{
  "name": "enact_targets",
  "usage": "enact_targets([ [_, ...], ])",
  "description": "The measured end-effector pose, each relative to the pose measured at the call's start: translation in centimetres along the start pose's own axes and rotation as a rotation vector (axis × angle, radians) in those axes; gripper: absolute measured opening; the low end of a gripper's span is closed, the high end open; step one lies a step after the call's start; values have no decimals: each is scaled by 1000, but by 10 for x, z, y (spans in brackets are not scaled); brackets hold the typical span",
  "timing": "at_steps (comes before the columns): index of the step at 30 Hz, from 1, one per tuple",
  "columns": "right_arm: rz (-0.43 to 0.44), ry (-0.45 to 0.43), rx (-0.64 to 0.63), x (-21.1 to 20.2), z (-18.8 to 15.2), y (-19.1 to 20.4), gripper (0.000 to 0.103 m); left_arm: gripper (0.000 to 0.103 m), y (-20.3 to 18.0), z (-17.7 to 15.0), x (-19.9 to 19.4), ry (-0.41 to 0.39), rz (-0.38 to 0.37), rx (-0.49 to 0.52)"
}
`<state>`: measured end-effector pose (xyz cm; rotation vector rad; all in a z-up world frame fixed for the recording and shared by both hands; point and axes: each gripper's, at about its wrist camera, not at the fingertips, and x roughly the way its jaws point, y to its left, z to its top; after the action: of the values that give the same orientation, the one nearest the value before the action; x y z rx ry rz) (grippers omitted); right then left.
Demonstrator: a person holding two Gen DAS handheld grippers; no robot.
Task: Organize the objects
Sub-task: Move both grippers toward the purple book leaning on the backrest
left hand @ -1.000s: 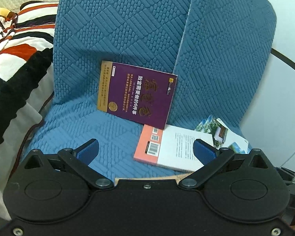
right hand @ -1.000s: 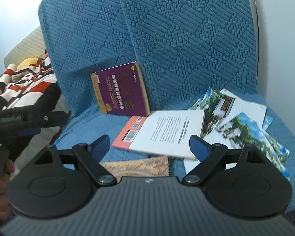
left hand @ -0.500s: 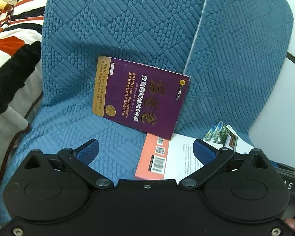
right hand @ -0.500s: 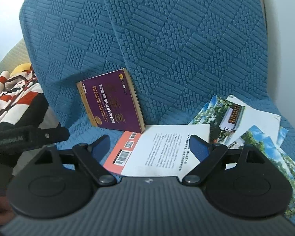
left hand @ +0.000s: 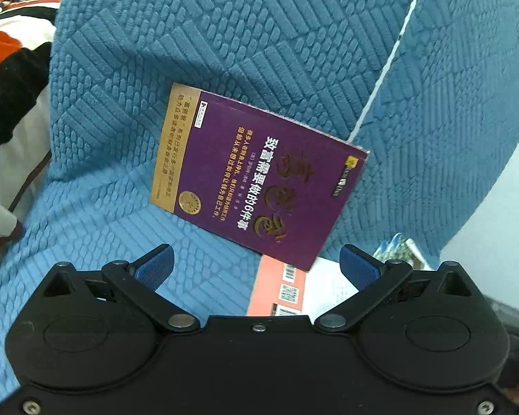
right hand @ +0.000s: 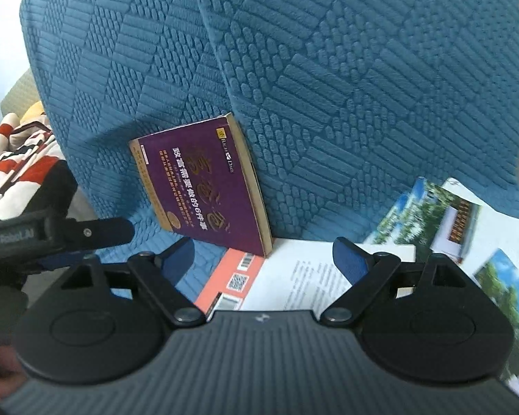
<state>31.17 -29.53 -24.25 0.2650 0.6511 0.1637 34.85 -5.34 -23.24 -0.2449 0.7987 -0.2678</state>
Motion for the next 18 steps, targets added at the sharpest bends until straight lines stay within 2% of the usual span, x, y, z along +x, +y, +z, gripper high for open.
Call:
enact_targets([
  [6, 7, 21, 9, 30, 13, 4, 83, 99, 13, 13, 22, 43, 11, -23],
  [12, 2, 39, 20, 58, 23, 4, 76, 94, 35, 25, 31, 55, -11, -127],
  [18, 19, 63, 1, 80, 28, 3, 65, 74, 48, 29, 43, 78, -22, -196],
])
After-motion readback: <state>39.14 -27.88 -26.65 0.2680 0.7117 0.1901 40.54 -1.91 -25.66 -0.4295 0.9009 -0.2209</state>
